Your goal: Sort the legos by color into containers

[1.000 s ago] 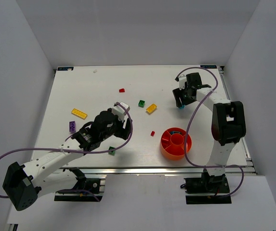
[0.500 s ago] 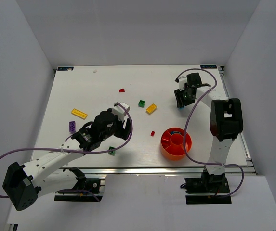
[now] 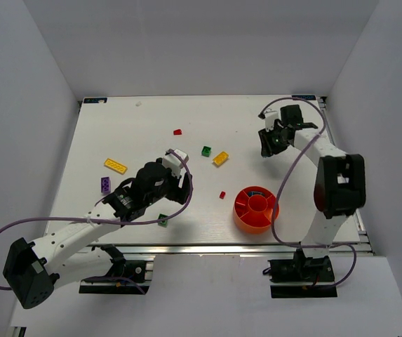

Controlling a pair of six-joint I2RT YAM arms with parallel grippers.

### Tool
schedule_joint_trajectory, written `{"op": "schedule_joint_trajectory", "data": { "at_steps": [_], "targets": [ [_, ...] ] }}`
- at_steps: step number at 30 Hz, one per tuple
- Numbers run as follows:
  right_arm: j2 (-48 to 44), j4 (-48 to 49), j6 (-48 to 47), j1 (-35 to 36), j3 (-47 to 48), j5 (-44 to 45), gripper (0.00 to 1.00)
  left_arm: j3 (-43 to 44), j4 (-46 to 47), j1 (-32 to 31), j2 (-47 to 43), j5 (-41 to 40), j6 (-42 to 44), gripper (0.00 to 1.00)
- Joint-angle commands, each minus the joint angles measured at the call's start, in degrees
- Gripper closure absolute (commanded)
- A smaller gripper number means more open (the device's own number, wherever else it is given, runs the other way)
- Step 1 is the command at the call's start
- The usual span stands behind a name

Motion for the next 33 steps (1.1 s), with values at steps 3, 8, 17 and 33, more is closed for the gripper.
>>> {"op": "schedule_joint_trajectory", "data": {
  "at_steps": [3,8,17,33],
  "targets": [
    [-20.53,-2.2,-11.42,-1.55,-3.16,-13.19,1.0,0.85,0.22,-0.25,-2.1,1.4,0.12,0.17],
    [-26.44,-23.52,-23.73,-1.38,1.66,-29.71,0.99,1.46,-0.66,-0.25,-1.48,1.49,-0.14,0.17],
    [-36.63,-41.23,-32.46,3.02,2.03,-24.04,0.99,1.72,-0.84,-0.25,-1.04,2.63,-0.49,0.18],
    [-44.11,-42.73,-29.56,3.9,-4.21,-19.81,1.0,1.9,-0.66,-0.25,-1.13,3.95,-0.58,0.17]
  ]
}}
